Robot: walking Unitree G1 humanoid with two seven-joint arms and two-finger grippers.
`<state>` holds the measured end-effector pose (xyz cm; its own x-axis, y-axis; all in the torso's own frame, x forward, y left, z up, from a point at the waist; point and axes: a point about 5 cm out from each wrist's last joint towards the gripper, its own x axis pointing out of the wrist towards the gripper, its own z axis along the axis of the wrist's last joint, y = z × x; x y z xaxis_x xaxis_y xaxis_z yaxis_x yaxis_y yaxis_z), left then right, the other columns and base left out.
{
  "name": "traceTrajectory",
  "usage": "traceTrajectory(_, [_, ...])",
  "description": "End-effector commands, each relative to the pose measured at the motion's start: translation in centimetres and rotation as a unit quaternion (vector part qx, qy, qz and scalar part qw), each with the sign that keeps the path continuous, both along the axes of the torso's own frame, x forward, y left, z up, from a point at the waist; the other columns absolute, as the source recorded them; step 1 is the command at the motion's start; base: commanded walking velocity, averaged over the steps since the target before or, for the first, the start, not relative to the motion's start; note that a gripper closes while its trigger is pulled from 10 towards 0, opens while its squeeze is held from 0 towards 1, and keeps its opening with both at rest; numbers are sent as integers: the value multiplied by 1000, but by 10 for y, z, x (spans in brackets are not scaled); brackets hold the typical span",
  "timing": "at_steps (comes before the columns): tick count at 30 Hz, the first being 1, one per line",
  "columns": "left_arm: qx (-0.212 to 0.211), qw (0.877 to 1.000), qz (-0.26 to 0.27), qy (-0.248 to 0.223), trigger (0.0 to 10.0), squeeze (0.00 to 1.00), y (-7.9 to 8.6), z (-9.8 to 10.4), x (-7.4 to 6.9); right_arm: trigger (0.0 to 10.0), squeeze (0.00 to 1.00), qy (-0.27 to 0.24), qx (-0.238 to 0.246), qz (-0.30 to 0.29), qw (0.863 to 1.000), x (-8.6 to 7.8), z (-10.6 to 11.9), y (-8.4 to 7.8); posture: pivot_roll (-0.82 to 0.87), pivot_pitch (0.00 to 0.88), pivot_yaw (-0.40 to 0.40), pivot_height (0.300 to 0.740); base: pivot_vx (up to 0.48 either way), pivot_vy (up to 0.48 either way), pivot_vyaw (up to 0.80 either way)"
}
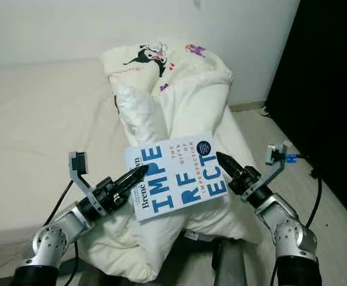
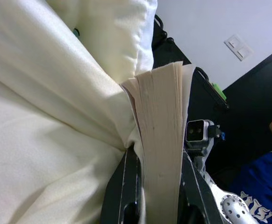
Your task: Clean up the room
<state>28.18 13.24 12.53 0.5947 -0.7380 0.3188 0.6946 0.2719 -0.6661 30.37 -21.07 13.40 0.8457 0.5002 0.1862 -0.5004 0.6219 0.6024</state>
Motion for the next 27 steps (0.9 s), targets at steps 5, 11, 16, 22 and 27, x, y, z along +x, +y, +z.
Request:
traceTrajectory(5, [-18, 999, -40, -18, 0, 0, -12, 6, -4, 10000, 1000, -7, 38, 55, 998, -9, -3, 13, -21, 136, 3, 417, 0, 0, 0])
traceTrajectory(11, [-20, 999, -42, -19, 0, 0, -13, 7, -5, 10000, 1000, -26, 59, 119, 991, -18, 0, 22, -18, 137, 1, 417, 0, 0, 0])
traceTrajectory(16, [-23, 999, -44, -20, 0, 0, -14, 8, -6, 10000, 1000, 22, 25, 94, 995, -15, -13, 16, -20, 139, 0, 417, 0, 0, 0])
traceTrajectory(22, [-24, 998, -46, -20, 0, 0, -14, 8, -7, 10000, 0, 67, 10, 65, 996, -12, -23, 7, -20, 139, 0, 417, 0, 0, 0])
traceTrajectory(27, [-25, 998, -45, -21, 0, 0, -14, 8, -7, 10000, 0, 59, 28, 36, 997, -10, -19, -2, -19, 141, -2, 417, 0, 0, 0])
